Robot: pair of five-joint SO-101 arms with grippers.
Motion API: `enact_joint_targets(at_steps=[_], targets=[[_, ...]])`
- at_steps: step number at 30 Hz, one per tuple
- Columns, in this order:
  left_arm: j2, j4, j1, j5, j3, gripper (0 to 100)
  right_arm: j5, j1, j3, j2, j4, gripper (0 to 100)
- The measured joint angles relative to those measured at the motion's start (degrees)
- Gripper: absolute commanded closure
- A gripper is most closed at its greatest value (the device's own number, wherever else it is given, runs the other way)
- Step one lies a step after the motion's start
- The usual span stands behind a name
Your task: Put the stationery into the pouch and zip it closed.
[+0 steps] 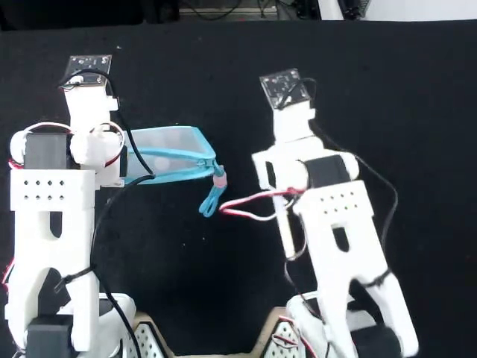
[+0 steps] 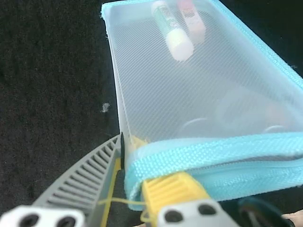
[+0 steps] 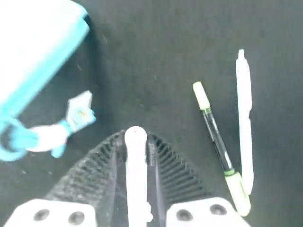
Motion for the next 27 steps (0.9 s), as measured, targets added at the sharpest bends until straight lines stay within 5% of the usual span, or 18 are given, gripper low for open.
enact_joint_targets(at_steps=[16,27], targets=[[0.0,0.0,0.0,0.0,0.0,97,-0.1,-10.5,-8.4,-14.4,-7.6,98.7],[0.0,0.0,0.0,0.0,0.0,97,-0.2,-14.8,-1.4,-22.8,-9.6,98.7]])
